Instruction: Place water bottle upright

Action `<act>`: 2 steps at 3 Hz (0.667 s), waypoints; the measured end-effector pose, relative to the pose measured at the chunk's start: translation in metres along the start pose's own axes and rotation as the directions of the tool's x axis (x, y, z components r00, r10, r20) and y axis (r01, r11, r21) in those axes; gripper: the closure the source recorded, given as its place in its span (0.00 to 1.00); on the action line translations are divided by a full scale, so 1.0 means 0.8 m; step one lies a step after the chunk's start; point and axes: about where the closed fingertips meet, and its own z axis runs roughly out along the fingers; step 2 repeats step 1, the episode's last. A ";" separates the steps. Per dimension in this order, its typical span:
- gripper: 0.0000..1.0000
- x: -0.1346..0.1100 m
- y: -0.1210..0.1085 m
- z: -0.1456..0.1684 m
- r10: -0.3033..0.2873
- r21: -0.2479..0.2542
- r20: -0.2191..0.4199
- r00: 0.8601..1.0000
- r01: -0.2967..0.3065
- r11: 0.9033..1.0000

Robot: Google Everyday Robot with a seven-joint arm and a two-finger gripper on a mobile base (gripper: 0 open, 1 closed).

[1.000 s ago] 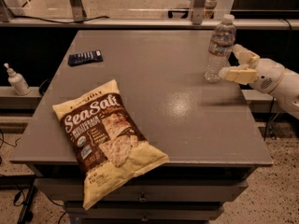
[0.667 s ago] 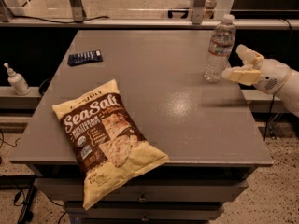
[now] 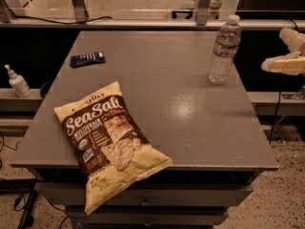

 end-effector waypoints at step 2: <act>0.00 0.001 0.001 0.001 0.001 -0.002 0.000 1.000 -0.001 1.000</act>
Offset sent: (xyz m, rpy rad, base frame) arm 0.0000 0.0000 0.0000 0.0000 0.0000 0.0000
